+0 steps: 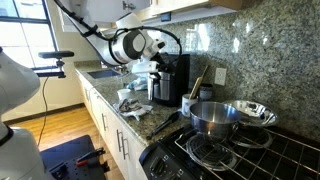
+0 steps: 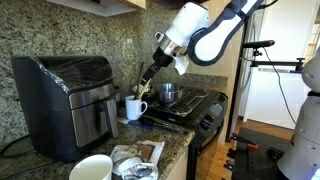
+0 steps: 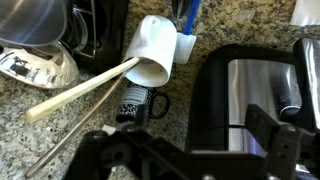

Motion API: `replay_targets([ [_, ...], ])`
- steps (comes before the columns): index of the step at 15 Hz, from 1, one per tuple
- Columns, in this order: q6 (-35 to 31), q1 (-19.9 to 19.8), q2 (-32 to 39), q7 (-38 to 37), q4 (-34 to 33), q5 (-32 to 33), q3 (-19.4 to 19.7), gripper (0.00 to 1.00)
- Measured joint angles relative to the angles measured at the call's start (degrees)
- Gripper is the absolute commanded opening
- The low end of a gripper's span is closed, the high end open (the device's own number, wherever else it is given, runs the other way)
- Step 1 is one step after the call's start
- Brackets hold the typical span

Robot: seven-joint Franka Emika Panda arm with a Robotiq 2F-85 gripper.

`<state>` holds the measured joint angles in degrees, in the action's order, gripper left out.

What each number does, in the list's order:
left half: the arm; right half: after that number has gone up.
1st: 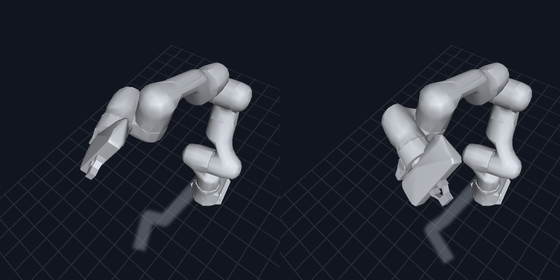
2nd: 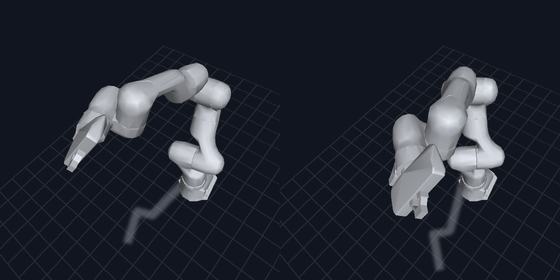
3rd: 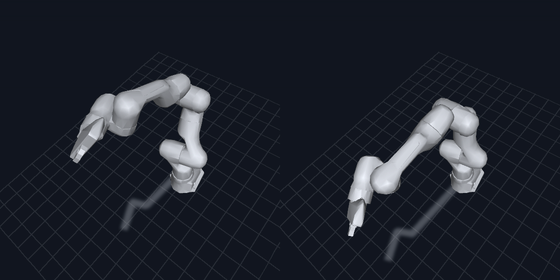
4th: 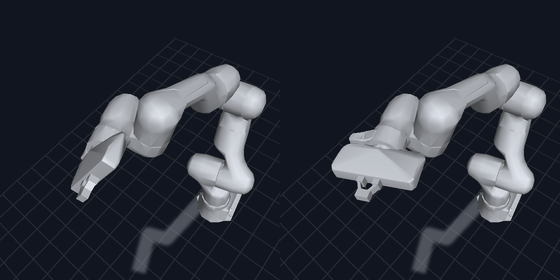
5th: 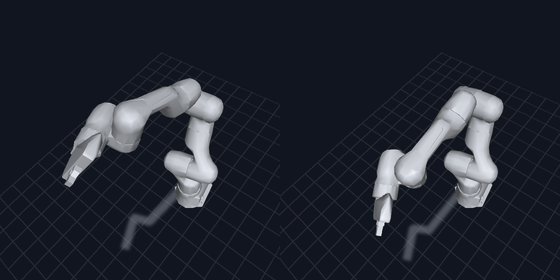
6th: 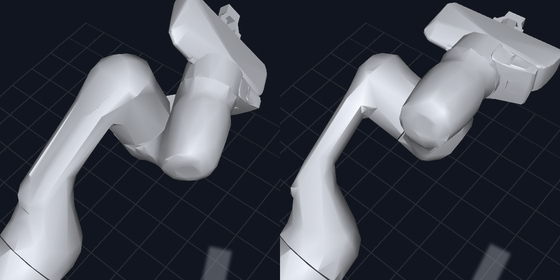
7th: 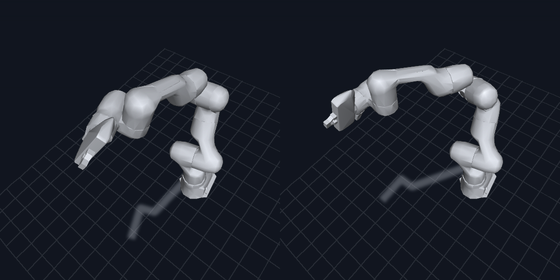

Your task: Open and close the air fryer

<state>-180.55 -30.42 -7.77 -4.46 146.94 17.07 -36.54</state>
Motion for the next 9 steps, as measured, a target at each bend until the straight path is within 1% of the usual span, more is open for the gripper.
replay_targets([
  [9, -0.02, 0.24, 0.79, 0.0, -0.05, -0.02, 0.06, 1.0],
])
